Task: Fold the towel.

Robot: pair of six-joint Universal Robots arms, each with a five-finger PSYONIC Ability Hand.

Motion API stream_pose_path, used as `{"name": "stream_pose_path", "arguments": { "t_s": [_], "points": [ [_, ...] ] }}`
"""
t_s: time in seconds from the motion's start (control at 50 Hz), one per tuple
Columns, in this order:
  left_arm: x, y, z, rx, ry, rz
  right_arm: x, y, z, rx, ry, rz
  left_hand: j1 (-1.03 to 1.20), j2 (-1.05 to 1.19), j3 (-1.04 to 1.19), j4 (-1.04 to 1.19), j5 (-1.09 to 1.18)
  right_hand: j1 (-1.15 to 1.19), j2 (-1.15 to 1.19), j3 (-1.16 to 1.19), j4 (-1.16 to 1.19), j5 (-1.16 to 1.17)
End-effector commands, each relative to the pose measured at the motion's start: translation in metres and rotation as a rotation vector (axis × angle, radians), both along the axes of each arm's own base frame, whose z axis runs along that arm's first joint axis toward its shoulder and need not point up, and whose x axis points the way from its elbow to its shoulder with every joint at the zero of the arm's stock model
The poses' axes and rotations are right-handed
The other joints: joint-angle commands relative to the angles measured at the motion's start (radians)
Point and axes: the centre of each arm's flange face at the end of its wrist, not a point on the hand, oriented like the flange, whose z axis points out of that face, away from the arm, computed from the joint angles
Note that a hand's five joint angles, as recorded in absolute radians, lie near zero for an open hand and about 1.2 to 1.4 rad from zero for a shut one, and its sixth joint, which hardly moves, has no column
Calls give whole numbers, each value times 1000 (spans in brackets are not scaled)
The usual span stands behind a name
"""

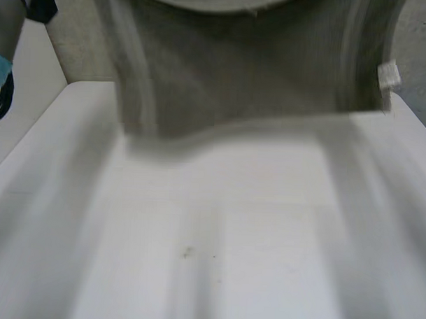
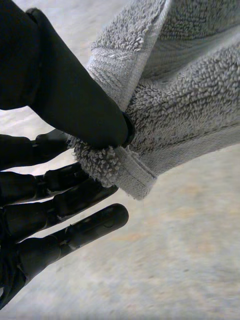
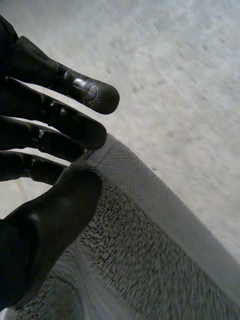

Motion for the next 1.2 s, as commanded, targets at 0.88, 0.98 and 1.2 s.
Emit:
{"name": "stream_pose_path", "arguments": {
  "t_s": [0.88,0.98,1.2],
  "points": [
    [41,86,-264,557,-493,12,-74,108,-273,973,272,12,207,178,179,177,199,57,65,55,55,51],
    [51,86,-252,538,-484,35,-86,107,-254,937,263,-33,207,178,179,177,199,57,65,55,55,51],
    [60,133,-204,509,-497,39,-112,153,-201,1043,588,-128,207,178,179,177,199,57,65,55,55,51]
  ]
}}
